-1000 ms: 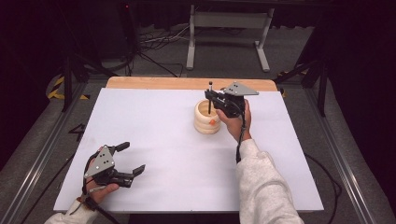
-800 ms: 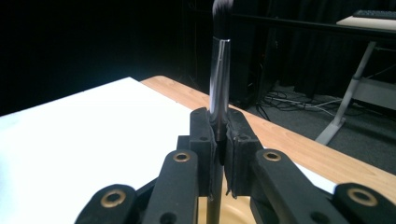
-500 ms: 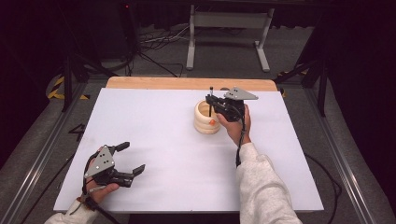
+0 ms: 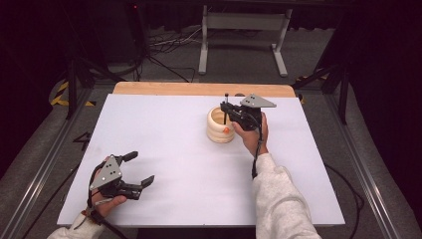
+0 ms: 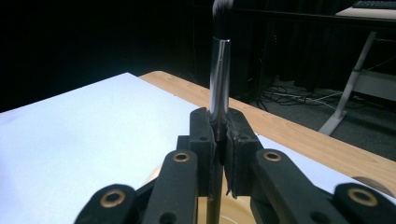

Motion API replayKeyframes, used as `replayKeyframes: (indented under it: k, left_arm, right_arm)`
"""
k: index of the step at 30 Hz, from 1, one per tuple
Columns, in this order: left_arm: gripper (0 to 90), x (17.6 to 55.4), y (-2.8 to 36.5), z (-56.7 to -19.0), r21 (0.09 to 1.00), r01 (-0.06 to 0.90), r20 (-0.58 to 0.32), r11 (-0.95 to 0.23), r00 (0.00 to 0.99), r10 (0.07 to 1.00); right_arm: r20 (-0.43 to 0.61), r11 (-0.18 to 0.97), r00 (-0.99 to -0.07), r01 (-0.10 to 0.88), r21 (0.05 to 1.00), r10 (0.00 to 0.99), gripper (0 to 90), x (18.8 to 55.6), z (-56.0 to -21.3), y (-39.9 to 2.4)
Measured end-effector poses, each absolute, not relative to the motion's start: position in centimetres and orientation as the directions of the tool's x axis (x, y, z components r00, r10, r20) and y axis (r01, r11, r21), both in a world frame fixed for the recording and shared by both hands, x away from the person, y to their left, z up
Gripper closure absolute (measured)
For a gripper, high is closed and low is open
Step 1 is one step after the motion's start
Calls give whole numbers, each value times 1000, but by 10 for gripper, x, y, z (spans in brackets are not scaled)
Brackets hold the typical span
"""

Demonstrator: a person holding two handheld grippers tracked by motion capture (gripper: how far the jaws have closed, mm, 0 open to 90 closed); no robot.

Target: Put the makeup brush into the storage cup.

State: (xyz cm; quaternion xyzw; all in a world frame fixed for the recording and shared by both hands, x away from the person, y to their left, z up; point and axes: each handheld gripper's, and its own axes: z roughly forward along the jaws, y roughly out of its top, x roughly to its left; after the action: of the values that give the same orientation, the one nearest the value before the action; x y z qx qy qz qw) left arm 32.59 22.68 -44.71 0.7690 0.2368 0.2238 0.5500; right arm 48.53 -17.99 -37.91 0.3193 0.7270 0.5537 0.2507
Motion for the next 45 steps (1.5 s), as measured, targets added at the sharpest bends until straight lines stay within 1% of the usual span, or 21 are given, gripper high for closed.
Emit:
replayKeyframes:
  k: [9, 12, 14, 16, 17, 20, 22, 23, 26, 32, 38, 41, 42, 43, 45]
  left_arm:
    - [63, 326, 227, -447, 953, 120, 81, -280, 786, 613]
    - [63, 326, 228, -447, 953, 120, 80, -278, 785, 615]
    - [62, 326, 227, -447, 953, 121, 78, -276, 785, 614]
    - [62, 326, 227, -447, 953, 121, 79, -278, 786, 613]
    - [62, 326, 227, -447, 953, 120, 81, -279, 785, 614]
    - [62, 326, 227, -447, 953, 119, 82, -280, 785, 614]
    - [62, 326, 227, -446, 953, 116, 84, -280, 786, 612]
    - [62, 326, 227, -446, 953, 118, 82, -279, 785, 613]
    - [62, 326, 227, -446, 953, 119, 82, -280, 785, 614]
    - [61, 326, 227, -446, 952, 120, 84, -282, 784, 616]
    - [61, 325, 227, -446, 951, 118, 89, -287, 784, 615]
    - [59, 325, 227, -446, 951, 117, 89, -287, 784, 615]
    - [59, 325, 227, -446, 951, 120, 85, -285, 784, 615]
    - [59, 325, 227, -446, 952, 120, 85, -283, 783, 617]
    - [59, 325, 227, -446, 952, 120, 85, -283, 782, 617]
  right_arm:
    - [-13, 181, -670, 182, 966, 742, 829, 484, -378, -181]
    - [-9, 172, -665, 181, 968, 747, 730, 483, -377, -182]
    - [-2, 166, -667, 182, 969, 745, 691, 482, -376, -184]
    - [-6, 164, -661, 178, 970, 751, 629, 480, -375, -185]
    - [-3, 161, -663, 177, 971, 749, 626, 479, -375, -186]
    - [-2, 156, -665, 172, 973, 747, 561, 478, -375, -188]
    - [4, 150, -670, 172, 973, 743, 536, 476, -375, -189]
    - [-2, 153, -668, 168, 974, 744, 497, 474, -375, -190]
    - [-4, 153, -668, 165, 974, 744, 456, 472, -374, -192]
    - [1, 147, -663, 168, 975, 749, 298, 468, -372, -197]
    - [-42, 178, -630, 155, 972, 775, 185, 464, -370, -199]
    - [-45, 179, -622, 155, 972, 782, 160, 463, -369, -199]
    - [-58, 191, -611, 154, 969, 790, 105, 462, -369, -198]
    - [-67, 201, -608, 155, 967, 791, 80, 462, -369, -198]
    - [-71, 211, -614, 159, 964, 786, 87, 462, -370, -197]
